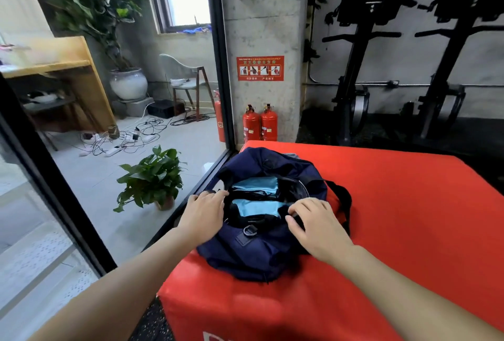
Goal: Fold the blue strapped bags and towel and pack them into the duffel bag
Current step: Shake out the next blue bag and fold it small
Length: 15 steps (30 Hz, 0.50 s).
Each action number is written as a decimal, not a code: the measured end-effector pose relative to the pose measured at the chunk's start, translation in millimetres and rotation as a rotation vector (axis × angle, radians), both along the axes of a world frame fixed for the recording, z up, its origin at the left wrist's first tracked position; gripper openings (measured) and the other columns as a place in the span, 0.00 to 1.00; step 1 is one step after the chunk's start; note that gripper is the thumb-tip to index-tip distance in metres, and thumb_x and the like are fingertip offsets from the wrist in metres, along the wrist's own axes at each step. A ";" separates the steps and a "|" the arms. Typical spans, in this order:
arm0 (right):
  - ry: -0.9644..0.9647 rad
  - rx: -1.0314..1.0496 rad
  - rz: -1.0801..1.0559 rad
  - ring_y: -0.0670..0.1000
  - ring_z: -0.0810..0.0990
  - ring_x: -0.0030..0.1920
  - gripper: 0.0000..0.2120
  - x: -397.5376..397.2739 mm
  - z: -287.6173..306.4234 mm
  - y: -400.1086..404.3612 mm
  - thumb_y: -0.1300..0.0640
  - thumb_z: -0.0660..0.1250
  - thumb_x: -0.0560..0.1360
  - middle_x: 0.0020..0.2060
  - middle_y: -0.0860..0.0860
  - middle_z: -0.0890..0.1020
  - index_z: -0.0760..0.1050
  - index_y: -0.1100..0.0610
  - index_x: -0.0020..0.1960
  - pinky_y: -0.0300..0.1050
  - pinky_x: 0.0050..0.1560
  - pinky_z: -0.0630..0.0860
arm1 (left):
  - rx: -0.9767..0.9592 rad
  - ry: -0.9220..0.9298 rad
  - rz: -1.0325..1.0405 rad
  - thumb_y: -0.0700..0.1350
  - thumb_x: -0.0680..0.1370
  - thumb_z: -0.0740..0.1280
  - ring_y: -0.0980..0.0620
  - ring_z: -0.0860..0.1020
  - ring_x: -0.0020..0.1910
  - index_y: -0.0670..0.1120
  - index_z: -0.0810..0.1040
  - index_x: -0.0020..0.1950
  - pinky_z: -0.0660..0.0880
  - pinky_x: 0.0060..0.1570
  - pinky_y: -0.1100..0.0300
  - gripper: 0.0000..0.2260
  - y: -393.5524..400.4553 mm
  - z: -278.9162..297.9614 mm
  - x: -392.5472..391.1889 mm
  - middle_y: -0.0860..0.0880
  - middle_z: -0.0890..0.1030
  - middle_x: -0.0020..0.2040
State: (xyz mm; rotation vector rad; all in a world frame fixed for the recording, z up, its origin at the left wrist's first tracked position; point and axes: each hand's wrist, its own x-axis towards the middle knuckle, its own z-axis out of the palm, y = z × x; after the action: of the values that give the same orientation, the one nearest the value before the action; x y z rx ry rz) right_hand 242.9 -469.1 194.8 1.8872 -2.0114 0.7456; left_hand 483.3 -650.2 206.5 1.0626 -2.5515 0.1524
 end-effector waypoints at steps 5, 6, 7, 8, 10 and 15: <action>0.003 0.147 -0.124 0.49 0.75 0.59 0.15 -39.0 28.3 78.1 0.43 0.55 0.80 0.53 0.43 0.79 0.75 0.48 0.57 0.46 0.60 0.67 | -0.020 0.010 -0.088 0.46 0.81 0.60 0.45 0.78 0.60 0.50 0.74 0.68 0.72 0.58 0.48 0.16 70.7 33.2 -42.0 0.50 0.82 0.57; 0.012 0.162 -0.157 0.49 0.75 0.59 0.13 -46.7 33.6 96.6 0.44 0.56 0.81 0.54 0.43 0.79 0.75 0.48 0.58 0.47 0.60 0.67 | -0.025 0.010 -0.110 0.47 0.81 0.61 0.45 0.78 0.60 0.51 0.75 0.68 0.72 0.59 0.48 0.16 86.6 39.0 -53.3 0.50 0.82 0.57; 0.022 0.172 -0.196 0.50 0.74 0.60 0.12 -56.1 38.8 118.5 0.44 0.57 0.82 0.55 0.44 0.79 0.74 0.48 0.58 0.47 0.60 0.68 | -0.025 0.017 -0.137 0.48 0.80 0.61 0.46 0.78 0.59 0.51 0.75 0.67 0.73 0.58 0.49 0.15 104.4 43.9 -67.2 0.51 0.83 0.56; 0.029 0.179 -0.228 0.50 0.74 0.60 0.12 -64.8 43.8 138.6 0.44 0.56 0.82 0.55 0.44 0.79 0.74 0.47 0.58 0.48 0.60 0.68 | -0.017 0.028 -0.167 0.48 0.80 0.61 0.45 0.78 0.58 0.51 0.76 0.66 0.73 0.57 0.49 0.15 121.7 48.6 -80.8 0.51 0.83 0.55; 0.011 0.194 -0.279 0.50 0.74 0.60 0.12 -83.4 51.3 179.1 0.43 0.56 0.82 0.55 0.44 0.79 0.73 0.48 0.58 0.49 0.59 0.69 | 0.006 0.049 -0.237 0.49 0.80 0.60 0.45 0.78 0.57 0.51 0.77 0.65 0.74 0.55 0.50 0.15 159.2 57.7 -109.4 0.51 0.83 0.53; -0.059 0.225 -0.407 0.51 0.75 0.58 0.11 -131.4 60.4 294.3 0.44 0.57 0.82 0.52 0.46 0.80 0.73 0.49 0.56 0.49 0.57 0.72 | 0.009 -0.009 -0.418 0.49 0.81 0.60 0.47 0.77 0.59 0.50 0.75 0.66 0.72 0.57 0.49 0.15 270.0 72.2 -194.8 0.50 0.82 0.56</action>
State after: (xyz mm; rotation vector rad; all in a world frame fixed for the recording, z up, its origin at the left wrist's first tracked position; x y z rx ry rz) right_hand 111.4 -174.8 255.2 1.4921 -2.4954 0.4869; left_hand 288.5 -380.2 278.7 0.5106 -2.7176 0.0339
